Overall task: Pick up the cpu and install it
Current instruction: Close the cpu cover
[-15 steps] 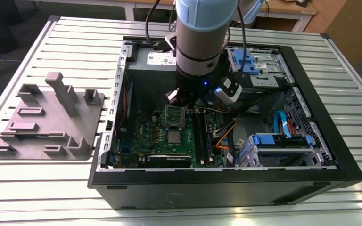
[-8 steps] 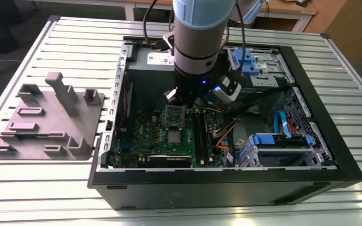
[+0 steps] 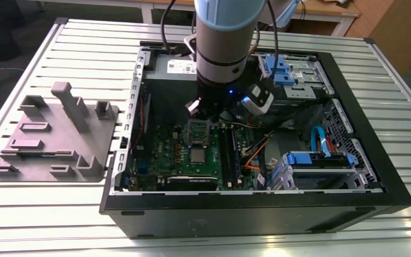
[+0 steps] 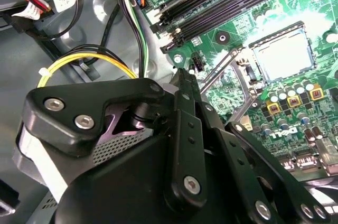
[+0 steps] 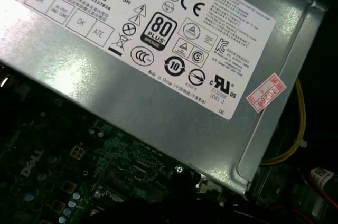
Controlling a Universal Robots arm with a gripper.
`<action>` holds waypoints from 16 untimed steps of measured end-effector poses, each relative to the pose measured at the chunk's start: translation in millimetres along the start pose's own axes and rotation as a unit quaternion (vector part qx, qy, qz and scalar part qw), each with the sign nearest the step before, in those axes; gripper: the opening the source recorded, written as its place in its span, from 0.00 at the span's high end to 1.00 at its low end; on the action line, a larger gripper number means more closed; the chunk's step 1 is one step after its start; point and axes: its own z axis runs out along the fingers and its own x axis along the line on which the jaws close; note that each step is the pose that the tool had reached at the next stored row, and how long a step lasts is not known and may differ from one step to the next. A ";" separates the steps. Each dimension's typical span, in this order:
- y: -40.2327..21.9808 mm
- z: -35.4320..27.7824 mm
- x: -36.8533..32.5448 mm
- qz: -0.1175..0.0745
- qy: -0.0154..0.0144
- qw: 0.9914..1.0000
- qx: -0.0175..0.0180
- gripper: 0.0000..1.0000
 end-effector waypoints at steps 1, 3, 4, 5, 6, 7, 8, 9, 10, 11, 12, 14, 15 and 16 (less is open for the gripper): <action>0.1 -0.7 0.0 0.000 0.000 1.000 0.000 0.89; 0.2 -1.8 0.1 -0.001 -0.001 1.000 -0.001 0.89; 0.3 -2.3 0.3 -0.001 -0.001 1.000 -0.001 0.89; 0.3 -2.8 0.4 -0.001 -0.001 1.000 -0.002 0.89; 0.3 -3.2 0.6 -0.001 -0.002 1.000 -0.002 0.89; 0.3 -3.5 0.7 -0.001 -0.002 1.000 -0.003 0.89; 0.3 -3.7 0.8 -0.002 -0.002 1.000 -0.003 0.89; 0.3 -3.7 0.8 -0.002 -0.003 1.000 -0.003 0.89; 0.3 -3.7 0.8 -0.002 -0.003 1.000 -0.003 0.89; 0.3 -3.7 0.8 -0.002 -0.003 1.000 -0.003 0.89; 0.3 -3.8 0.9 -0.002 -0.003 1.000 -0.003 0.89; 0.3 -4.0 0.8 -0.004 -0.003 1.000 -0.003 0.89; 0.3 -4.0 0.8 -0.005 -0.003 1.000 -0.003 0.89; 0.4 -4.1 0.8 -0.006 -0.003 1.000 -0.003 0.89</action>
